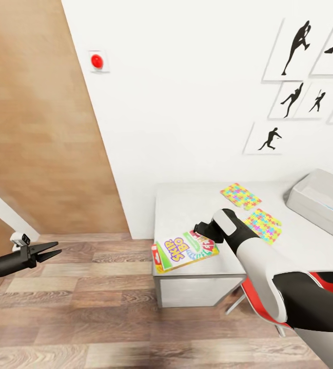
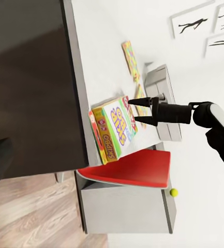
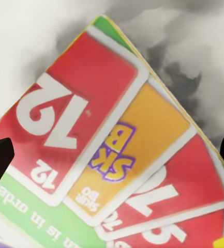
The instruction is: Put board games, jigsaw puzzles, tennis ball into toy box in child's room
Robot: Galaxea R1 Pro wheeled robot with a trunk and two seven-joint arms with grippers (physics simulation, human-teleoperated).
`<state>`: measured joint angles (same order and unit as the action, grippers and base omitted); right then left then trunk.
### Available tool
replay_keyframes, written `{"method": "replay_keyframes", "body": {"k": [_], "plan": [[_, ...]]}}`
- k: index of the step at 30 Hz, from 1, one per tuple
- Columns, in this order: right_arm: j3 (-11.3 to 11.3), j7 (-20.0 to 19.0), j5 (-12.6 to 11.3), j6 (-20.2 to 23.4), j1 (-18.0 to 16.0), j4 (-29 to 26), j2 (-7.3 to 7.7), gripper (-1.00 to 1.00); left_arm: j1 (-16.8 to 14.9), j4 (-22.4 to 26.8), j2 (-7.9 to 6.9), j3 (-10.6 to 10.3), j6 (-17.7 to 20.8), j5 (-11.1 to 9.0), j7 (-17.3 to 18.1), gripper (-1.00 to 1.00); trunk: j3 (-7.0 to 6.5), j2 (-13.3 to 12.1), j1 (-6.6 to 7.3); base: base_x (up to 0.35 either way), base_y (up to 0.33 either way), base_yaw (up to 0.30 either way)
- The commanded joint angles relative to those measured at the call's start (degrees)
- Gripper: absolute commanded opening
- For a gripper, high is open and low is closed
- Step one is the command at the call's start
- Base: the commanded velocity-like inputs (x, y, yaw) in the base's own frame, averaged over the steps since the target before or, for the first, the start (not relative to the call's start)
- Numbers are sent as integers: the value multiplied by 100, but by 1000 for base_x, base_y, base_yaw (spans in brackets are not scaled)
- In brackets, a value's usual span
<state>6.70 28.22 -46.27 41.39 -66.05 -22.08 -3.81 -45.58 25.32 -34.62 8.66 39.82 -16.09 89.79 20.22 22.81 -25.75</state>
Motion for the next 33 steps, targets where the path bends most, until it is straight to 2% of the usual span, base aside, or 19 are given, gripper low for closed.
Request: {"method": "replay_keyframes", "body": {"k": [1, 23, 33], "plan": [[42, 52, -66, 9, -5, -7, 4, 100, -4, -1, -1, -1, 61, 0, 21, 100, 10, 11, -3, 0, 163, 0], [42, 52, -66, 6, 1, -7, 4, 100, -4, -1, -1, 4, 61, 0, 21, 100, 10, 11, -3, -16, 83, 0], [42, 52, -66, 0, 1, -7, 4, 100, -4, -1, -1, 0, 65, 0, 21, 100, 10, 11, -3, 0, 149, 0]]}}
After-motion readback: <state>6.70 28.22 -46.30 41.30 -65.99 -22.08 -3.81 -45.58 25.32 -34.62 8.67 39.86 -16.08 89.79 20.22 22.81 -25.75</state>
